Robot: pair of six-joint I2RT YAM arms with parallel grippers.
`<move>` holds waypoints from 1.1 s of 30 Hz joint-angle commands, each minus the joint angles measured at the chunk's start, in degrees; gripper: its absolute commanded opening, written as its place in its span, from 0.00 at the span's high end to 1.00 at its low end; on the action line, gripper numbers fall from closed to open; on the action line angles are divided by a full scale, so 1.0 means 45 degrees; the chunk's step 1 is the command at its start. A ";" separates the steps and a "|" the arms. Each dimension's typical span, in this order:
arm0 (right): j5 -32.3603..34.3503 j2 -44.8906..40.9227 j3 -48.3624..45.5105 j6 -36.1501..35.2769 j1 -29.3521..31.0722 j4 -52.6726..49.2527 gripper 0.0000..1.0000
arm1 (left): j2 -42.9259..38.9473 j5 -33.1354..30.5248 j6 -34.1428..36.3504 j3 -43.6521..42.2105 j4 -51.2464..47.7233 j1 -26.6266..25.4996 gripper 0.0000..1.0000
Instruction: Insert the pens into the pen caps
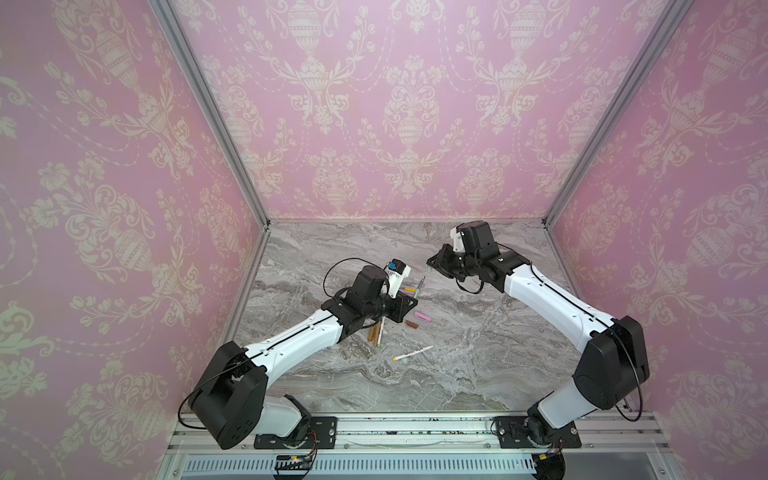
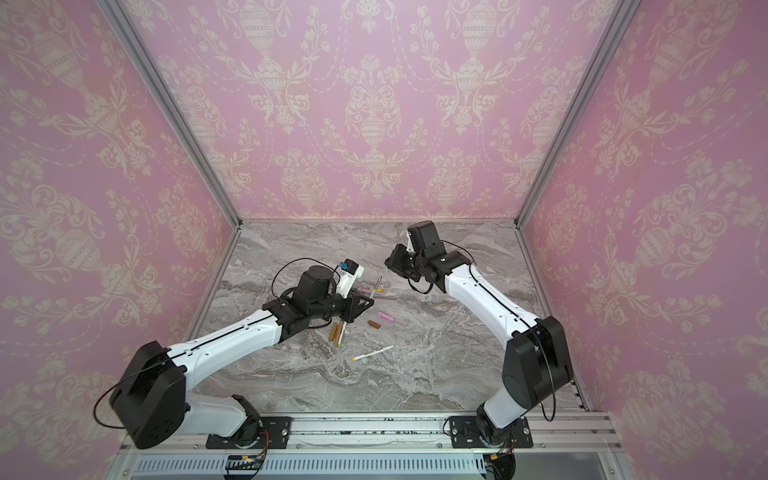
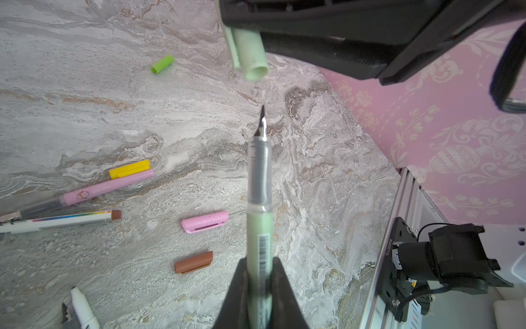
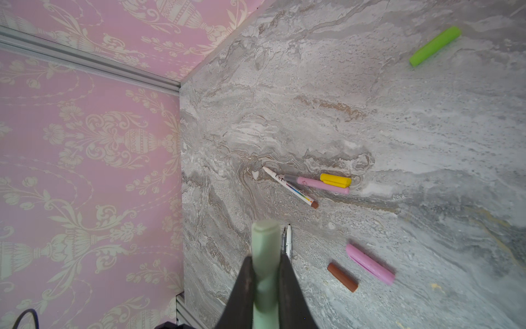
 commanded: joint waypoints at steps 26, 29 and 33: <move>0.0044 -0.0351 -0.0142 0.0313 0.0371 0.0257 0.98 | 0.0055 -0.0534 -0.0422 -0.0129 0.0603 -0.0085 1.00; 0.0029 -0.0311 0.0069 0.0246 0.0338 0.0209 0.98 | 0.0024 -0.0549 -0.0408 -0.0158 0.0584 -0.0092 1.00; 0.0040 -0.0353 0.0181 0.0240 0.0354 0.0208 0.98 | 0.0013 -0.0595 -0.0425 -0.0158 0.0565 -0.0090 1.00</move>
